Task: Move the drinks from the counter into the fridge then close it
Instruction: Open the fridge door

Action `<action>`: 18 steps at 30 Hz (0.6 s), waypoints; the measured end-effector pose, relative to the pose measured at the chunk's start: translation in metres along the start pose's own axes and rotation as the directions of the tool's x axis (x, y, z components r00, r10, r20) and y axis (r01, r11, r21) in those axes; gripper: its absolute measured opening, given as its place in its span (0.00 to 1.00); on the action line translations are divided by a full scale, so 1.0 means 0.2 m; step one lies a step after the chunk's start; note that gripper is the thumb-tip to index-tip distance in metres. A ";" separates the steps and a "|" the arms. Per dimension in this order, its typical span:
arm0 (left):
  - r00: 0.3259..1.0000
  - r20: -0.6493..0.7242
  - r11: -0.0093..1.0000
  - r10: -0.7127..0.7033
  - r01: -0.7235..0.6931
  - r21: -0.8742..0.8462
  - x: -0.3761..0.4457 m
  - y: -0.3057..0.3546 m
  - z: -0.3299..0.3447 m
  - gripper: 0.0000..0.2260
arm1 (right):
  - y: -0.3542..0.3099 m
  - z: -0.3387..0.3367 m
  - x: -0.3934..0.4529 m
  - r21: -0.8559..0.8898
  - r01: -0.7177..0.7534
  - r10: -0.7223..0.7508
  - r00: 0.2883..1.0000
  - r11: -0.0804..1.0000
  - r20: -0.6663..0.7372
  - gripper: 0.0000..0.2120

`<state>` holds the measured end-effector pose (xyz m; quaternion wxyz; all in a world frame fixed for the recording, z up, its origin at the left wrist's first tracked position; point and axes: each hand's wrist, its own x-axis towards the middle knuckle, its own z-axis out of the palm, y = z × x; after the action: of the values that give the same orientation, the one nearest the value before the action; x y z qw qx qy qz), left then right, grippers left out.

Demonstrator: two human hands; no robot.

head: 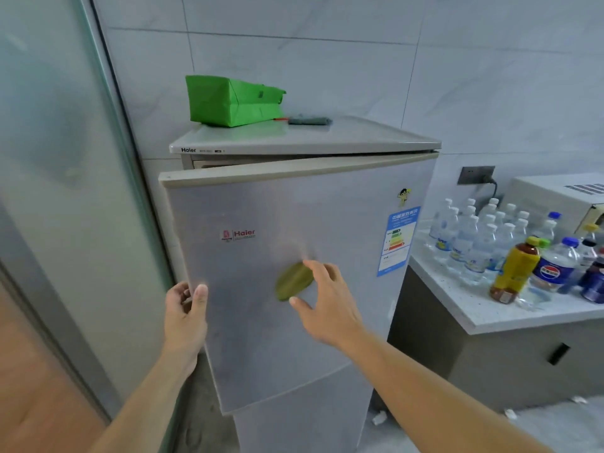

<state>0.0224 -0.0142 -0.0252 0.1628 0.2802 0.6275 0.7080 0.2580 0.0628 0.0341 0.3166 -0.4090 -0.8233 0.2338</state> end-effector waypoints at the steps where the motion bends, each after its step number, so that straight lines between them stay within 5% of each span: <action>1: 1.000 -0.008 1.000 0.000 0.000 -0.012 -0.10 0.03 -0.01 0.21 | 0.00 -0.03 -0.06 0.019 0.004 -0.004 1.000 1.000 0.009 0.32; 10: 0.995 -0.041 0.989 0.090 -0.085 0.122 -1.14 0.16 -0.03 0.13 | 0.07 -0.35 -0.79 0.090 0.056 -0.060 0.998 0.994 0.034 0.33; 18: 0.939 0.334 0.954 0.083 -0.172 0.246 -1.89 0.29 0.22 0.16 | 0.19 -0.66 -1.41 0.226 0.101 -0.074 0.990 0.969 -0.123 0.38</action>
<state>0.3555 -0.2081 -0.0383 0.1758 0.4514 0.6640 0.5696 0.5036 -0.1313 0.0067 0.4184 -0.3451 -0.7884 0.2904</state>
